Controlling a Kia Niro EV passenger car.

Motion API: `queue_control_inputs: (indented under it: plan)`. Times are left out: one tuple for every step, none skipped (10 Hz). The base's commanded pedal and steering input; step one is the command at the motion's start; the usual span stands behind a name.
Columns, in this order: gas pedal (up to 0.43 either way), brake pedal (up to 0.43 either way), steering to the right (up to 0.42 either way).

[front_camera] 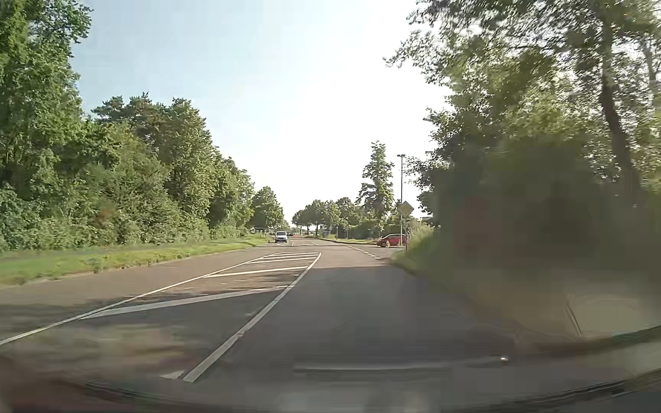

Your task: Follow the waypoints while adhering to traffic rules and regulations

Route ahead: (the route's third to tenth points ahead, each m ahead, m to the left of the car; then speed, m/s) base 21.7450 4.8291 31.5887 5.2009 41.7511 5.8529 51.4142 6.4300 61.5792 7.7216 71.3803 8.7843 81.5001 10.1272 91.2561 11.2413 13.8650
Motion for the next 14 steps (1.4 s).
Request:
queue_control_inputs:
  plan:
    - [0.067,0.030,-0.005]
    - [0.067,0.030,-0.005]
    - [0.067,0.030,-0.005]
    - [0.067,0.030,-0.005]
    - [0.067,0.030,-0.005]
    - [0.067,0.030,-0.005]
    - [0.067,0.030,-0.005]
    - [0.067,0.030,-0.005]
    - [0.067,0.030,-0.005]
    - [0.079,0.030,-0.005]
    - [0.098,0.030,-0.005]
    - [0.098,0.030,-0.005]
    - [0.098,0.030,-0.005]
    - [0.098,0.030,-0.004]
